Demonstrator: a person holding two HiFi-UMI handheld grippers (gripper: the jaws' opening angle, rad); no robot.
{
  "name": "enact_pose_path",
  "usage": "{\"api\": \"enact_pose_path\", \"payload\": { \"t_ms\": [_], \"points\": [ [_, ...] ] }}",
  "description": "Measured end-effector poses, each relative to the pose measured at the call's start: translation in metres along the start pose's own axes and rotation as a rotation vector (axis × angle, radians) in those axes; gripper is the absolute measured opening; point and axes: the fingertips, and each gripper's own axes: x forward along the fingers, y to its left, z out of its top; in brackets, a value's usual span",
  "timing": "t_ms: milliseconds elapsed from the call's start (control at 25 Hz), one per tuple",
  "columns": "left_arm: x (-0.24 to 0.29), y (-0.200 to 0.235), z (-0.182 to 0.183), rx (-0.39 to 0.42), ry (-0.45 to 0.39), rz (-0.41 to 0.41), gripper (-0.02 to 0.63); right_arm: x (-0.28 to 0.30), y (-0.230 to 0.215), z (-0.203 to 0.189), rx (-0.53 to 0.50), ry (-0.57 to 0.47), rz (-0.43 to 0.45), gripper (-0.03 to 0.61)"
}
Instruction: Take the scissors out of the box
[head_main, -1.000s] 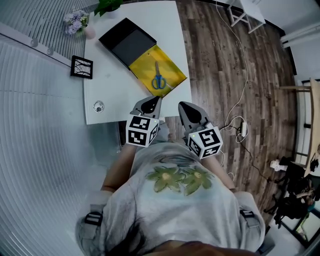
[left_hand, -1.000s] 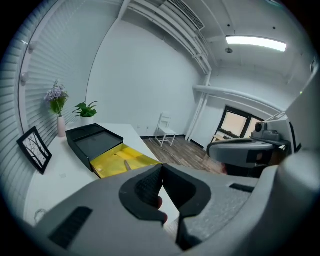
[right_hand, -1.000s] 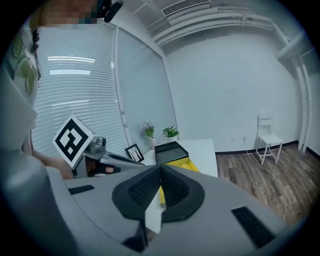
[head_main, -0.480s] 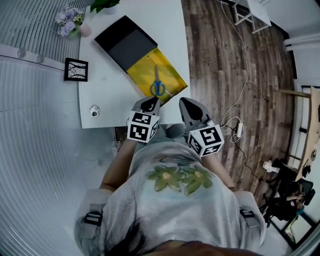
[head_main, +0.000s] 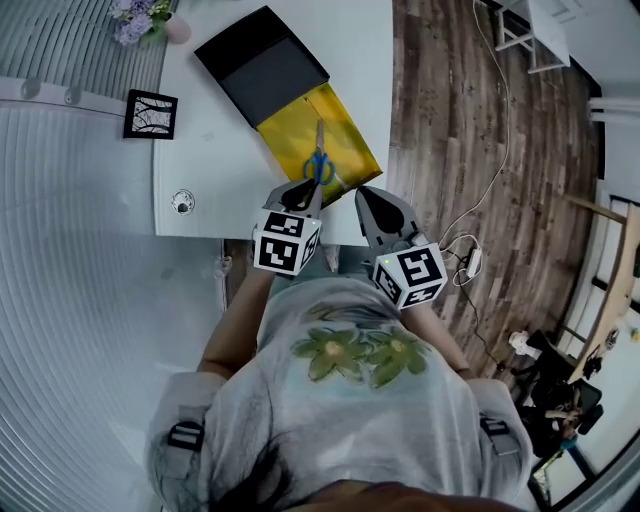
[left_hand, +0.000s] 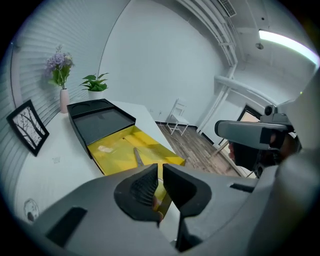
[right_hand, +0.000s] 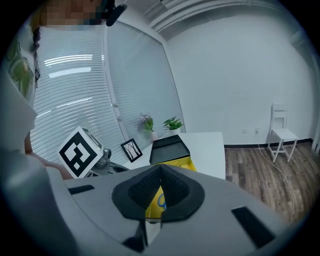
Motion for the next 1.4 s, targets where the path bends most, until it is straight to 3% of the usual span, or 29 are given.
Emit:
{"api": "enact_pose_path", "payload": {
  "t_ms": [360,720,1400],
  "points": [
    [0.022,0.003,-0.003,-0.073,0.026,0.098,0.066,0.013,-0.017,0.005,-0.042,0.032,0.115,0.006],
    [0.044,0.009,-0.012,-0.073,0.111,0.216,0.083,0.018,-0.031,0.0,-0.036,0.042,0.175,0.006],
    [0.089,0.03,-0.032,-0.101,0.238,0.291,0.098,0.039,-0.055,-0.005,-0.017,0.051,0.212,0.006]
  ]
}}
